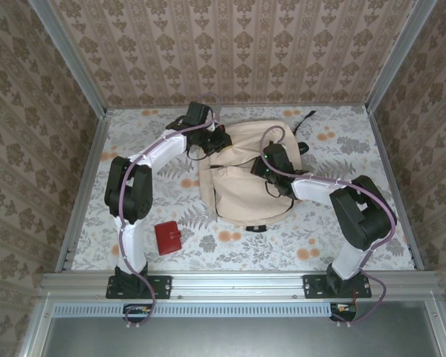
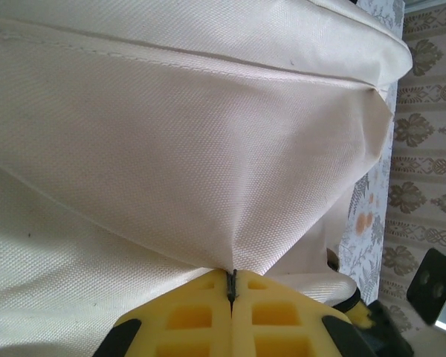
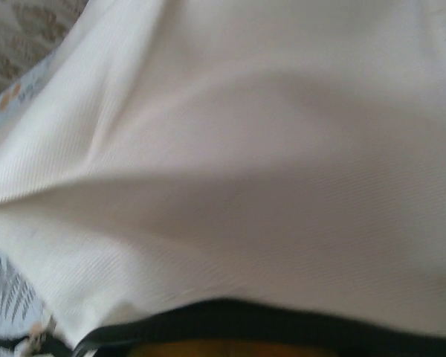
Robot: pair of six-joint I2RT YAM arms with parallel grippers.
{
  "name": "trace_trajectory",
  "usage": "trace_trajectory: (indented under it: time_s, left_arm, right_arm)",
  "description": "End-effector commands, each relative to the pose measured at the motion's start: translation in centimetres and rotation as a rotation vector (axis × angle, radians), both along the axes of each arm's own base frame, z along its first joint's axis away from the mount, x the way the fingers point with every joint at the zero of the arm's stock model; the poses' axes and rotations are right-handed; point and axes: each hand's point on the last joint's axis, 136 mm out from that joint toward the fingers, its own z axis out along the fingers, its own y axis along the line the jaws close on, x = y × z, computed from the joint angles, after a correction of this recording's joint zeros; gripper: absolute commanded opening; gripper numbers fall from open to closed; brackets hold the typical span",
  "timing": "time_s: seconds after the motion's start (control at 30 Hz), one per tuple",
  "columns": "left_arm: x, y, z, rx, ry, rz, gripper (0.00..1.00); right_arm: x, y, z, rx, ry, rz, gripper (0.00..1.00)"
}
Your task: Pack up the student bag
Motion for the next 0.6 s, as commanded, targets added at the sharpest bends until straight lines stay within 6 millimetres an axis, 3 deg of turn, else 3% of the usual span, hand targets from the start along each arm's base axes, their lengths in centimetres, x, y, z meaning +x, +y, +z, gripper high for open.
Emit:
trace_trajectory:
  time_s: [0.0, 0.27, 0.47, 0.53, 0.57]
  left_arm:
    - [-1.8, 0.2, 1.5, -0.007, -0.004, -0.048, 0.00]
    - [-2.4, -0.1, 1.0, -0.005, 0.010, -0.075, 0.00]
    - [-2.4, 0.0, 1.6, -0.005, 0.001, -0.074, 0.01]
    - [-2.3, 0.2, 1.9, -0.001, -0.004, -0.069, 0.11]
    - [-2.2, 0.4, 2.2, 0.002, -0.011, -0.064, 0.20]
  right_arm:
    - [2.3, -2.2, 2.5, 0.074, -0.098, -0.140, 0.00]
    - [3.3, -0.9, 2.2, 0.294, -0.064, -0.151, 0.00]
    - [0.8, -1.1, 2.9, 0.373, 0.017, -0.134, 0.06]
    - [-0.6, -1.1, 3.3, 0.370, 0.048, -0.109, 0.13]
    - [-1.5, -1.3, 3.6, 0.364, 0.059, -0.100, 0.19]
